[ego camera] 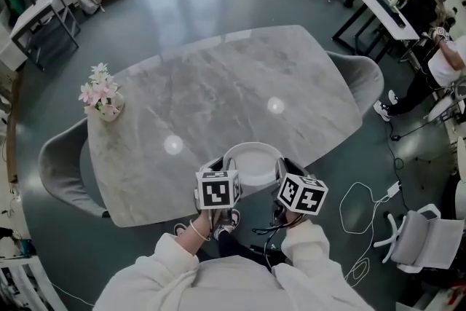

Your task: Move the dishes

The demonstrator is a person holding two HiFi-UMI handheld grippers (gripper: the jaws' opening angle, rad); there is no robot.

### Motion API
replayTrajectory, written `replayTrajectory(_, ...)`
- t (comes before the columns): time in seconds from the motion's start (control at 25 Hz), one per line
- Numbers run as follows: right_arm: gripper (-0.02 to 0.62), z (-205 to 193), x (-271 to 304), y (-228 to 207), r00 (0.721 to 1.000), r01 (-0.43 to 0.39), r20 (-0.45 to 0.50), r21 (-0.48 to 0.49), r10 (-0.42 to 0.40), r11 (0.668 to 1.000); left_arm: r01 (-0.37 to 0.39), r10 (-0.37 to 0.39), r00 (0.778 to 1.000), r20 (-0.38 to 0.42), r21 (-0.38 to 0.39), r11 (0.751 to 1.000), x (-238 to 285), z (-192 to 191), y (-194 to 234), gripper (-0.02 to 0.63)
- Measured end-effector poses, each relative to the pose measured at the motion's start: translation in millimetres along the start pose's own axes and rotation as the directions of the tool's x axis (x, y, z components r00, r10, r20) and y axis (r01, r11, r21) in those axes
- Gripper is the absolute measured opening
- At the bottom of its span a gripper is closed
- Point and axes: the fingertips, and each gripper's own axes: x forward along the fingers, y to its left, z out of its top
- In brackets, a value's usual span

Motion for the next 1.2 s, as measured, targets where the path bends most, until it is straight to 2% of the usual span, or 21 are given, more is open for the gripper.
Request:
replayTrajectory(0.36,0.109,-27.2,43.8,-32.3,0.994,0.006,-0.109,-0.006,-0.007,1.0,-0.053,0.046,0.994,-0.101,-0.068,0.996,48.3,-37.0,5.4,0.072)
replayTrajectory(0.64,0.107,-40.2,69.0,-53.5,0.987,0.01,-0.158,0.0,-0.009,1.0,-0.073,0.05,0.984,-0.169,-0.128,0.989,77.0,-59.2,6.6,0.072)
replayTrajectory(1.2,0.103,-33.1,102.5,-68.8,0.987,-0.019,-0.161,-0.007,0.018,1.0,-0.086,0.052,0.985,-0.167,-0.203,0.976,99.2,-65.0,7.8,0.072)
